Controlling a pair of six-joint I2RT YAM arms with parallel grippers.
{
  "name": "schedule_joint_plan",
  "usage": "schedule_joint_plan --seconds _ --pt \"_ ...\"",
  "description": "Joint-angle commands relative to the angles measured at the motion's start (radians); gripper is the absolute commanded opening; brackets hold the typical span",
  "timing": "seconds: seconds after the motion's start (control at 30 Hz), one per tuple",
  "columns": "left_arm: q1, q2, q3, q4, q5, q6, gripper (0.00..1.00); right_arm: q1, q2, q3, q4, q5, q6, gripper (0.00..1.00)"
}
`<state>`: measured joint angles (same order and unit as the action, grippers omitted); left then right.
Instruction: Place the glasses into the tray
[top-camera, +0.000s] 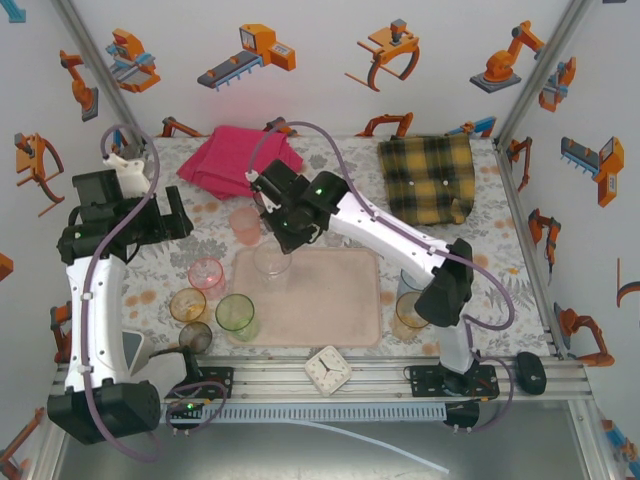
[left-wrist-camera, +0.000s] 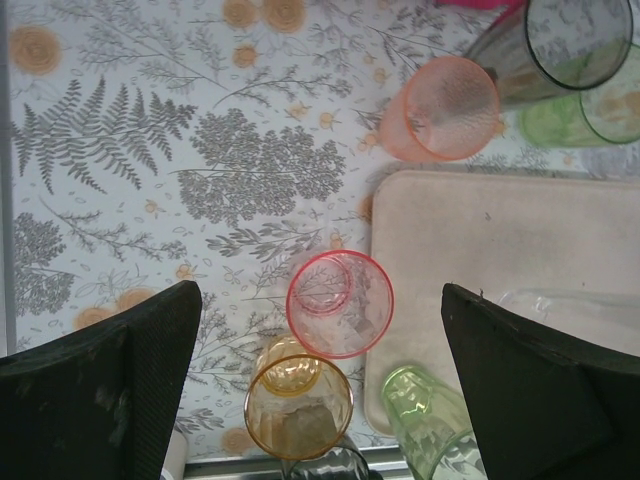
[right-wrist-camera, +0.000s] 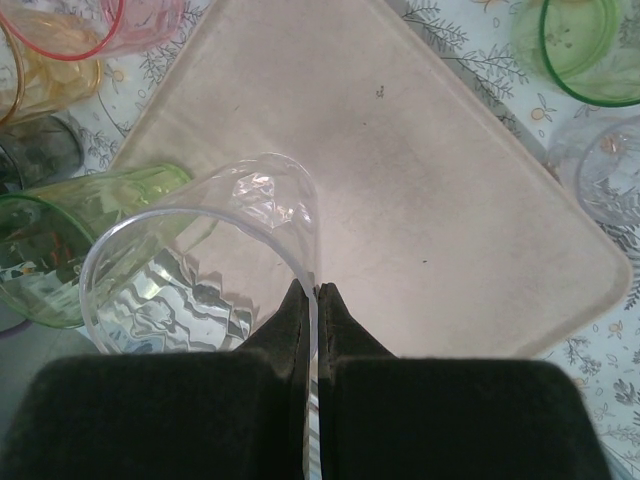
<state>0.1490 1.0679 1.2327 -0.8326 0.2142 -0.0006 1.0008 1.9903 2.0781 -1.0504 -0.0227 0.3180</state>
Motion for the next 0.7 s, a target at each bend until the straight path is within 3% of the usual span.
schedule_joint_plan --seconds 0.0,0.67 --pt "0.024 -0.025 -0.002 0.037 -0.018 -0.049 0.97 0.018 -0.004 0.048 0.042 -0.036 0.019 0.01" --pt "0.057 -0.003 0.019 0.020 0.065 -0.065 0.97 0.071 0.148 0.139 0.056 -0.029 -0.016 0.01"
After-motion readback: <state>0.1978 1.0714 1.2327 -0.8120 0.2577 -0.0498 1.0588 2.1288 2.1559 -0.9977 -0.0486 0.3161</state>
